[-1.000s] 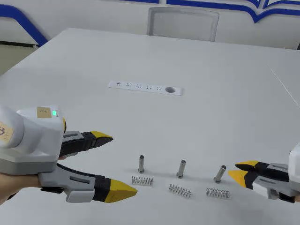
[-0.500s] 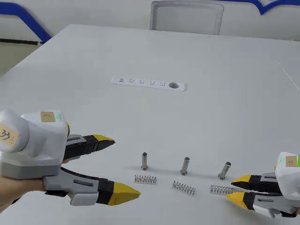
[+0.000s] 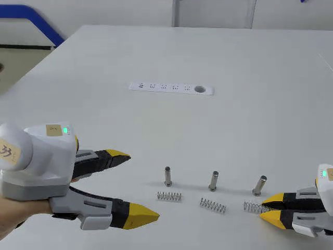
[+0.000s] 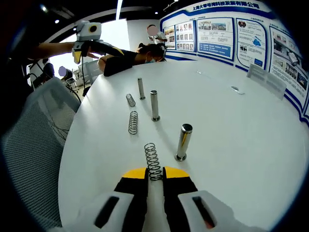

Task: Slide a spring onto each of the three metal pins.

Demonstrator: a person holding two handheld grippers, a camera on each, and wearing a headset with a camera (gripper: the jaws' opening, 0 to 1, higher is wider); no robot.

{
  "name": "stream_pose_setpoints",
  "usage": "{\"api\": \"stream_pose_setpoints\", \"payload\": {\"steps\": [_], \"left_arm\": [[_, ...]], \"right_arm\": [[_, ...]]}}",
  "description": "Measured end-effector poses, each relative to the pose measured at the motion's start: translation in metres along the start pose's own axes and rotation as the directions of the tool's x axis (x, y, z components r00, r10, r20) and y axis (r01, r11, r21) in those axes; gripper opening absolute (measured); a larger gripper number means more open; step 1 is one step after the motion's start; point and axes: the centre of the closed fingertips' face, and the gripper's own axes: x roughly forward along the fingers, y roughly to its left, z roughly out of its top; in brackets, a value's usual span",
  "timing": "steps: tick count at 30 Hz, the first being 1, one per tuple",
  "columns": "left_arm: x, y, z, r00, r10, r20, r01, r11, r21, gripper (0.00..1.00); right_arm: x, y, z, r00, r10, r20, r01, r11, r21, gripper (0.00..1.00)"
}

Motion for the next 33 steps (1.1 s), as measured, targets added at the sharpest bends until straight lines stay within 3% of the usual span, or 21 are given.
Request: {"api": "stream_pose_setpoints", "payload": {"steps": [6,11,16,21,22,25,26,30,33], "left_arm": [[0.003,-0.005,-0.001,1.0,-0.001,-0.009,0.001,1.0,-0.011,0.83],[0.005,-0.007,-0.013,0.9976,0.001,-0.069,0.001,1.0,0.026,0.83],[0.005,-0.012,-0.009,0.9986,-0.009,-0.051,0.01,0.999,0.03,0.83],[0.003,-0.012,-0.006,0.9994,-0.003,-0.035,0.005,0.999,0.04,0.81],[0.003,-0.013,-0.005,0.9995,-0.005,-0.03,0.007,0.999,0.039,0.8],[0.003,-0.022,0.018,0.9966,-0.03,0.076,0.03,1.0,-0.004,0.79],[0.002,-0.022,0.022,0.9954,-0.033,0.09,0.033,0.999,-0.001,0.78],[0.006,-0.023,0.031,0.9945,-0.032,0.099,0.027,0.998,0.053,0.73],[0.007,-0.026,0.042,0.9905,-0.048,0.129,0.038,0.996,0.076,0.7]], "right_arm": [[-0.001,0.001,0.003,0.9985,-0.009,0.054,0.007,0.999,0.041,0.11],[0.0,0.001,0.005,0.9986,-0.025,0.048,0.023,0.999,0.036,0.11],[0.0,0.009,0.004,0.9998,-0.016,0.007,0.016,1.0,0.01,0.1],[-0.01,0.012,0.017,0.9987,-0.042,0.029,0.042,0.999,0.005,0.1],[-0.013,0.012,0.02,0.9984,-0.049,0.028,0.049,0.999,-0.001,0.1],[-0.026,0.016,0.038,0.9976,-0.052,0.046,0.054,0.998,-0.035,0.1],[-0.029,0.016,0.041,0.9976,-0.053,0.045,0.055,0.997,-0.047,0.1],[-0.043,0.021,0.063,0.9971,-0.055,0.053,0.06,0.993,-0.099,0.1],[-0.051,0.026,0.079,0.9963,-0.051,0.069,0.06,0.989,-0.134,0.1]]}}
